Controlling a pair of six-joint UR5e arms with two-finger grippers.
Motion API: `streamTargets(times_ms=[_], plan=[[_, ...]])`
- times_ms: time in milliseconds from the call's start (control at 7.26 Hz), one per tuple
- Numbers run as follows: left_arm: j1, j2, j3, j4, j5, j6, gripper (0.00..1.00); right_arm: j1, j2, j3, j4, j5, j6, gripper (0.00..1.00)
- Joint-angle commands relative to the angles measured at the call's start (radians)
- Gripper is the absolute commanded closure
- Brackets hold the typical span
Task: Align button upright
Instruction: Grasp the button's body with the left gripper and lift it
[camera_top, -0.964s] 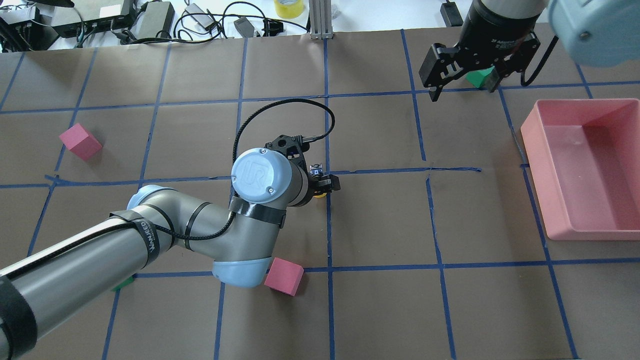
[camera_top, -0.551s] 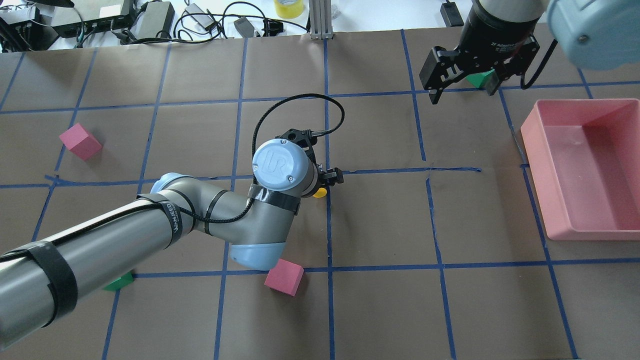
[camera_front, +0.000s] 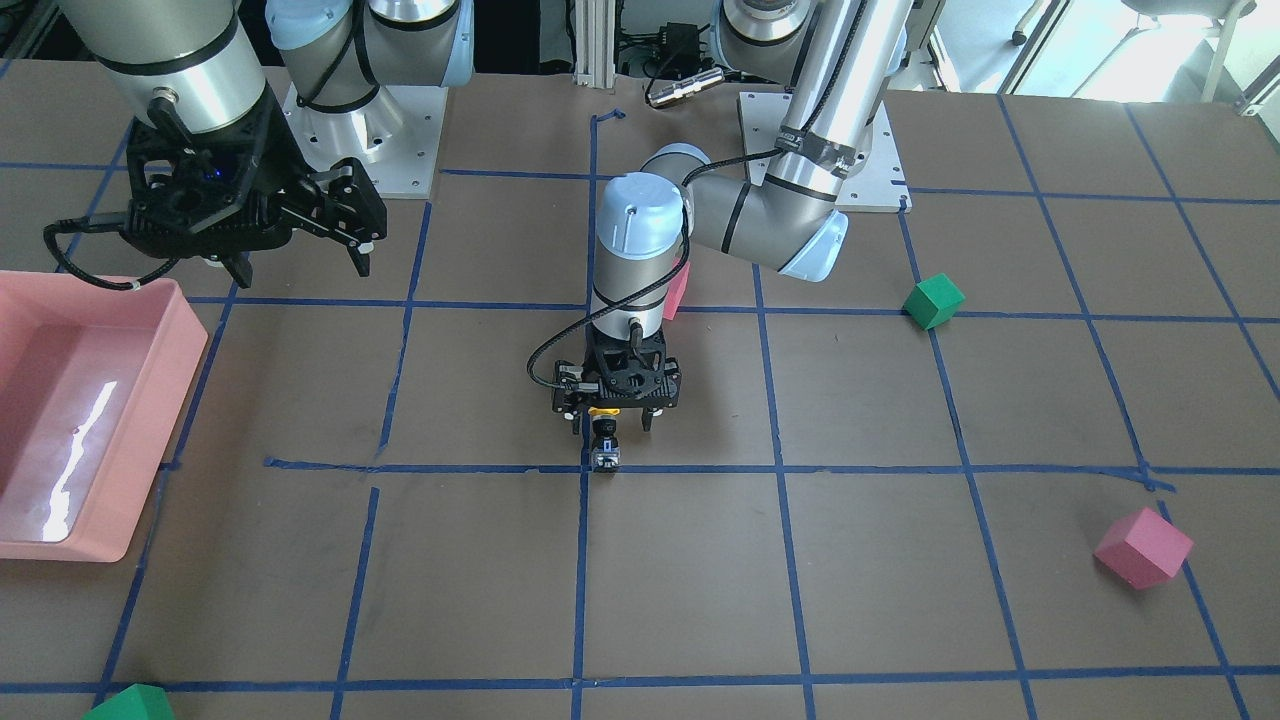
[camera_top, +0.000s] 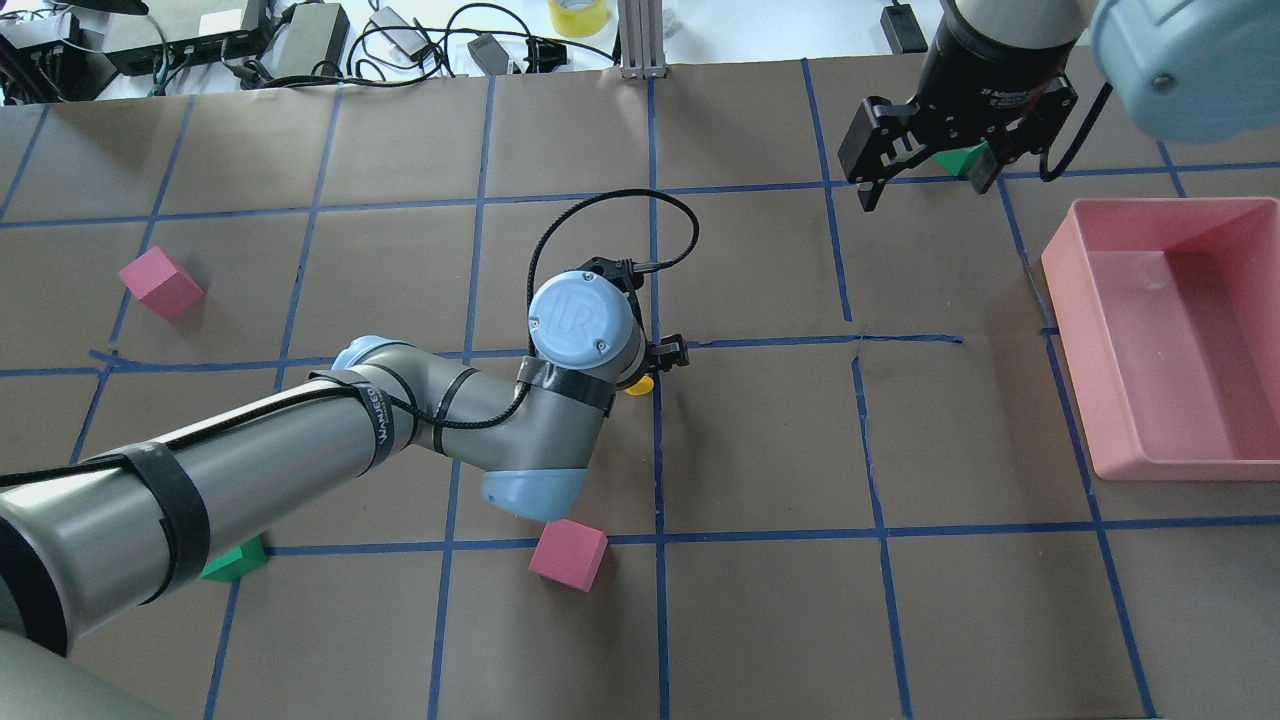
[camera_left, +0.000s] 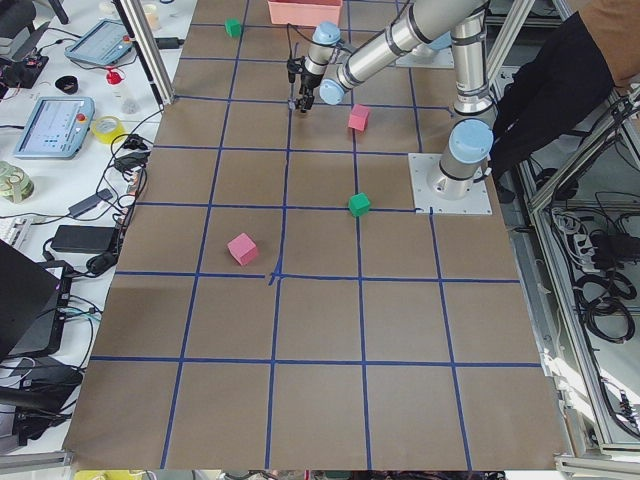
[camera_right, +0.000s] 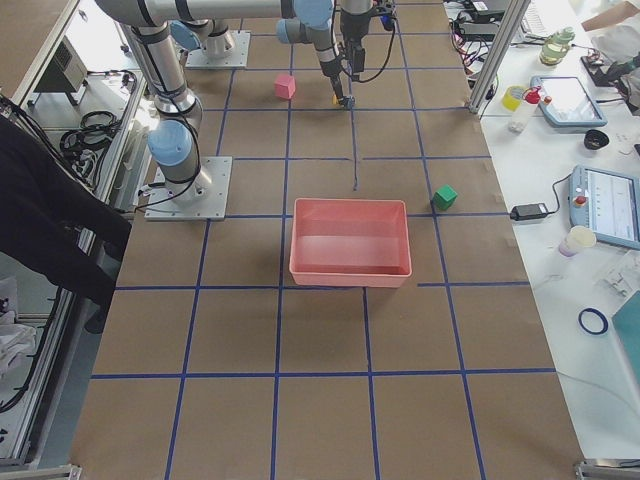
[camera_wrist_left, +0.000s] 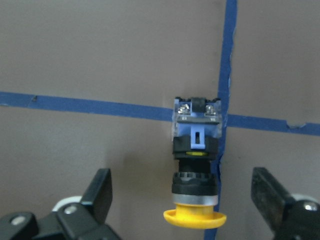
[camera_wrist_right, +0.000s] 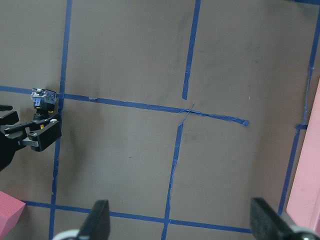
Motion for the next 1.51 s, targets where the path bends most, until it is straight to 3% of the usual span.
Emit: streamTargets(times_ms=[0, 275, 413, 689, 964, 1102, 1240, 1377], plan=[[-0.014, 0.001, -0.001, -0.01, -0.009, 0.002, 0.43, 0.0, 0.0, 0.002, 0.002, 0.0, 0.0, 0.0], [-0.028, 0.028, 0.005, -0.115, -0.064, 0.001, 0.93, 0.0, 0.0, 0.002, 0.002, 0.0, 0.0, 0.0], [-0.027, 0.033, 0.017, -0.151, -0.064, 0.001, 1.0, 0.0, 0.0, 0.002, 0.002, 0.0, 0.0, 0.0], [-0.022, 0.051, 0.091, -0.375, -0.079, 0.001, 1.0, 0.0, 0.0, 0.002, 0.003, 0.0, 0.0, 0.0], [0.035, 0.07, 0.222, -0.674, -0.16, -0.002, 1.0, 0.0, 0.0, 0.002, 0.005, 0.0, 0.0, 0.0], [0.087, 0.08, 0.241, -0.758, -0.285, -0.019, 1.0, 0.0, 0.0, 0.002, 0.006, 0.0, 0.0, 0.0], [0.12, 0.082, 0.24, -0.761, -0.379, -0.074, 1.0, 0.0, 0.0, 0.006, 0.005, 0.0, 0.0, 0.0], [0.127, 0.082, 0.238, -0.766, -0.413, -0.093, 1.0, 0.0, 0.0, 0.009, 0.003, 0.0, 0.0, 0.0]])
